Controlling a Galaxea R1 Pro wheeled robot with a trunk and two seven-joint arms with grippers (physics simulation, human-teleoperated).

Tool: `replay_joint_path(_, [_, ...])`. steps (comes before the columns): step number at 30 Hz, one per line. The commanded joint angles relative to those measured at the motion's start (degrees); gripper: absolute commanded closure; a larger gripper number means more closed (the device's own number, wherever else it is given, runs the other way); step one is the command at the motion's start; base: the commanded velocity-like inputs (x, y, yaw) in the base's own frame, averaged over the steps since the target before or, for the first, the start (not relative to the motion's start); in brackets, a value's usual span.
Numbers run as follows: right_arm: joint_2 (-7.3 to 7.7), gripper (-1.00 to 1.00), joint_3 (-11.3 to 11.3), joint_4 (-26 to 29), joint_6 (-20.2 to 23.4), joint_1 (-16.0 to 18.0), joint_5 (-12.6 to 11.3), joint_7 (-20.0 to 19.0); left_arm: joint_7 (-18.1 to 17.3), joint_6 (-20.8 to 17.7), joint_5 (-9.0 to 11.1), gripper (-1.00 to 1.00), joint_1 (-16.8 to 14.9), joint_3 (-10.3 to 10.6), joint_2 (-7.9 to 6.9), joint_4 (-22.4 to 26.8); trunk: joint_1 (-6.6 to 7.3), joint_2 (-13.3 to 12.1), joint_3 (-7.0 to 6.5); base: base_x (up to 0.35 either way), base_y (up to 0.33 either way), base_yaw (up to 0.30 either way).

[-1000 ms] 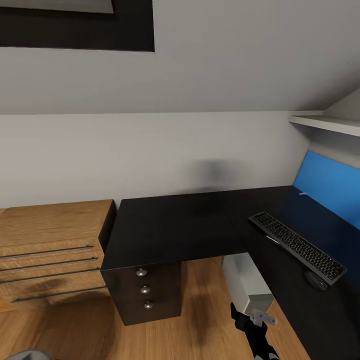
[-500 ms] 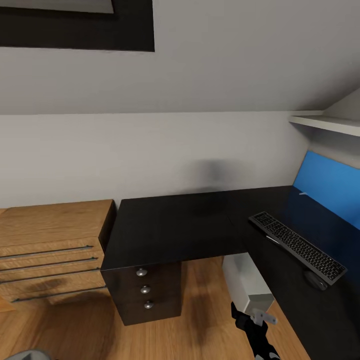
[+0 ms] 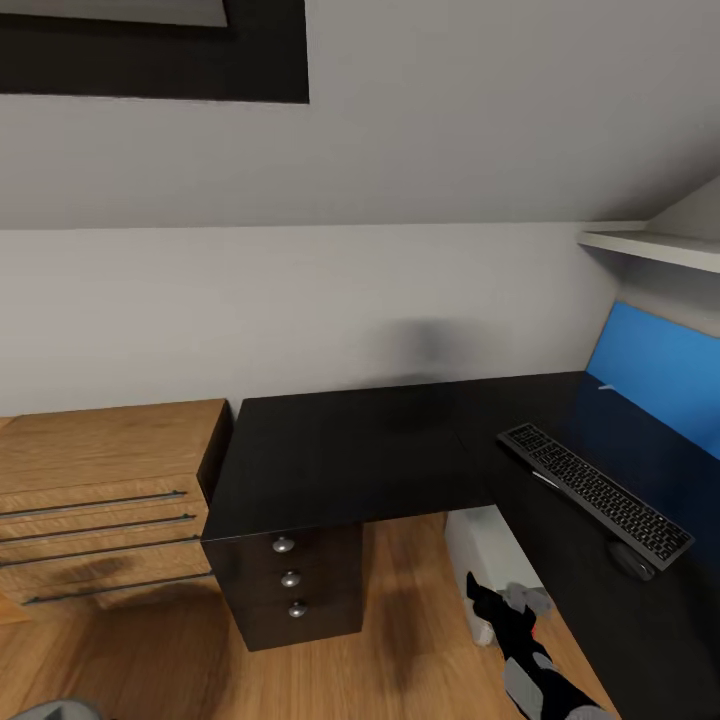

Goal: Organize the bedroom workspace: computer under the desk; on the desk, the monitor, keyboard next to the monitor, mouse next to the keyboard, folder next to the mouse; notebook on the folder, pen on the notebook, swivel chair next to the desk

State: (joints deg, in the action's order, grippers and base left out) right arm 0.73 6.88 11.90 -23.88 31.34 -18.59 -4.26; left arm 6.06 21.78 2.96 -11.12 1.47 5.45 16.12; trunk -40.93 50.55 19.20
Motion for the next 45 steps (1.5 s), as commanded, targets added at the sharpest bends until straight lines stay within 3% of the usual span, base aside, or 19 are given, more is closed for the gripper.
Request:
replay_joint_path(1, [0.00, -1.00, 0.4, 1.2, 1.1, 0.0, -0.2, 0.1, 0.2, 0.2, 0.3, -1.00, 0.0, 0.2, 0.00, 0.0, -0.01, 0.0, 0.07, 0.000, 0.000, 0.000])
replay_joint_path(6, [0.02, -1.00, 0.4, 8.0, 7.2, 0.0, 1.1, 3.5, 0.4, 0.2, 0.4, -1.00, 0.0, 0.2, 0.00, 0.0, -0.01, 0.0, 0.07, 0.000, 0.000, 0.000])
replay_joint_path(11, [-0.21, -1.00, 0.3, 10.4, 8.5, 0.0, 4.2, 9.5, 0.1, 0.2, 0.4, -1.00, 0.0, 0.2, -0.02, 0.0, -0.01, 0.0, 0.07, 0.000, 0.000, 0.000])
replay_joint_path(15, [-0.27, -1.00, 0.3, 13.0, 9.2, 0.0, 5.5, 11.5, 0.0, 0.3, 0.3, -1.00, 0.0, 0.3, -0.05, 0.0, -0.01, 0.0, 0.07, 0.000, 0.000, 0.000])
replay_joint_path(22, [-0.29, -1.00, 0.3, 18.0, 13.8, 0.0, 6.0, 12.5, 0.0, 0.3, 0.2, -1.00, 0.0, 0.3, -0.01, 0.0, -0.01, 0.0, 0.07, 0.000, 0.000, 0.000])
replay_joint_path(30, [-0.29, -1.00, 0.7, 27.6, 24.7, 0.0, 6.0, 12.7, 0.0, 0.3, 0.2, -1.00, 0.0, 0.4, 0.00, 0.0, -0.01, 0.0, 0.07, 0.000, 0.000, 0.000])
replay_joint_path(34, [-0.29, -1.00, 0.7, 29.6, 28.2, 0.0, 6.1, 12.7, 0.0, 0.3, 0.2, -1.00, 0.0, 0.4, 0.03, 0.0, -0.01, 0.0, 0.07, 0.000, 0.000, 0.000])
replay_joint_path(40, [-0.26, -1.00, 0.8, 30.7, 29.6, 0.0, 6.2, 13.2, 0.0, 0.2, 0.2, -1.00, 0.0, 0.4, 0.11, 0.0, -0.01, 0.0, 0.07, 0.000, 0.000, 0.000])
replay_joint_path(45, [-0.25, -1.00, 0.8, 30.8, 27.6, 0.0, 6.3, 15.8, 0.0, 0.2, 0.1, -1.00, 0.0, 0.5, 0.18, 0.0, -0.01, 0.0, 0.07, 0.000, 0.000, 0.000])
